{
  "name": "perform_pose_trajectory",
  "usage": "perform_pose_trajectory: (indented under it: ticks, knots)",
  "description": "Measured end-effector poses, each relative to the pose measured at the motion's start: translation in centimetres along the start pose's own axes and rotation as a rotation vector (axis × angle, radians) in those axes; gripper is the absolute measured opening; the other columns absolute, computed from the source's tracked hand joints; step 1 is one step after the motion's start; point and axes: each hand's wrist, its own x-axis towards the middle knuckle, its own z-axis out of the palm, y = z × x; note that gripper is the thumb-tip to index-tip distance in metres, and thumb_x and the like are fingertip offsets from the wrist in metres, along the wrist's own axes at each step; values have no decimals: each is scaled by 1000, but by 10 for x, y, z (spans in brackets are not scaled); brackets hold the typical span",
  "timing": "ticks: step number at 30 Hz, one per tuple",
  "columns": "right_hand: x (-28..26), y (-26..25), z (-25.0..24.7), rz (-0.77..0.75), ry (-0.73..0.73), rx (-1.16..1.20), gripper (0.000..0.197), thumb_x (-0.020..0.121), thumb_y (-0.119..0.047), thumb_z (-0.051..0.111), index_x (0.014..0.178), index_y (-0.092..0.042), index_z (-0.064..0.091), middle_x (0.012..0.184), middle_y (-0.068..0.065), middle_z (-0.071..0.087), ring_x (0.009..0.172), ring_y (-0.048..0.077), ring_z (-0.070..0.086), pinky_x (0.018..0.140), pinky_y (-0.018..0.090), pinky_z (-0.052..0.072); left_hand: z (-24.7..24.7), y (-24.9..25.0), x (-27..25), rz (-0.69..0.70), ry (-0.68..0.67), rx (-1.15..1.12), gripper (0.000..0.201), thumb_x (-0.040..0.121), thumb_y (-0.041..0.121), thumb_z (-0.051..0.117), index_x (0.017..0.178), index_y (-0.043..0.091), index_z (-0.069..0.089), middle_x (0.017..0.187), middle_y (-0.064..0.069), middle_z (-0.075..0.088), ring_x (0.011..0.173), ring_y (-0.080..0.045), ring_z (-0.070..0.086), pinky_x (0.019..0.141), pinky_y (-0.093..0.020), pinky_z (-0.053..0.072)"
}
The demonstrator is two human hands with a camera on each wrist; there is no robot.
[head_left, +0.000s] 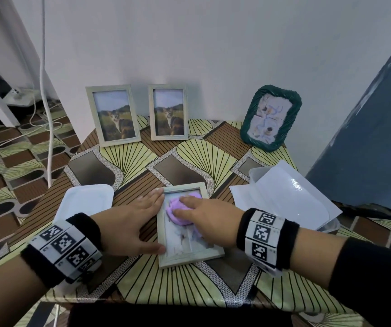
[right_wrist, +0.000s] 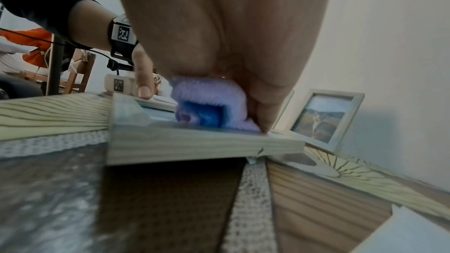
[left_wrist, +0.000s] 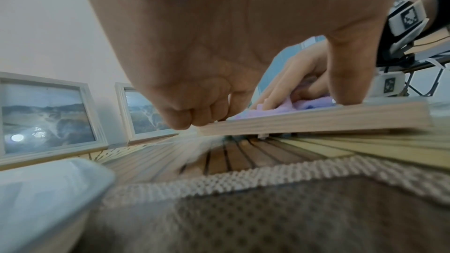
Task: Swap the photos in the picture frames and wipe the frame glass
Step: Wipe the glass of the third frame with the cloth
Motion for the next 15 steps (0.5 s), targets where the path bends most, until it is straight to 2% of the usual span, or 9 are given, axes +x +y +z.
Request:
perform_pose_trajectory:
  ticks: [3, 5, 7, 9, 12, 15]
  knots:
    - [-6, -7, 7, 4, 51, 25, 65, 92, -19, 56, 152, -18, 29, 160, 18, 23, 142, 34, 34, 110, 41, 39, 2, 0, -1, 5, -5, 8, 116, 80, 79, 44, 145, 17, -30, 151, 6, -38, 136, -1, -34, 103, -8, -21]
    - [-13, -13, 10, 9, 86, 45, 57, 98, -30, 44, 152, -15, 30, 159, 20, 26, 146, 31, 29, 114, 41, 36, 3, 1, 0, 10, -21, 29, 118, 76, 84, 41, 145, 19, -29, 151, 6, -39, 137, -2, -34, 109, -14, -19]
    - [-20, -15, 11, 1, 117, 43, 54, 100, -39, 38, 148, -15, 35, 154, 18, 34, 141, 31, 35, 108, 40, 41, 5, 3, 0, 20, -46, 60, 124, 69, 93, 35, 146, 19, -29, 151, 6, -40, 139, -3, -34, 118, -24, -13]
    - [-24, -13, 10, -30, 102, 40, 53, 100, -38, 42, 148, -17, 36, 152, 15, 35, 139, 29, 38, 103, 37, 44, 7, 4, 1, 32, -60, 72, 128, 64, 97, 33, 145, 20, -31, 150, 8, -42, 138, -2, -36, 120, -27, -11]
    - [-20, -6, 8, -48, 34, 7, 60, 96, -24, 55, 151, -20, 32, 158, 10, 27, 141, 25, 36, 101, 34, 42, 9, 3, 2, 39, -48, 67, 131, 61, 98, 34, 145, 22, -31, 149, 10, -42, 134, 2, -40, 115, -23, -17]
    - [-9, -6, 3, 19, -11, -28, 78, 91, -19, 65, 155, -11, 22, 163, 14, 17, 146, 28, 28, 112, 37, 35, 9, 3, 3, 38, -54, 71, 131, 60, 99, 34, 145, 23, -31, 148, 11, -43, 128, 6, -44, 110, -21, -21]
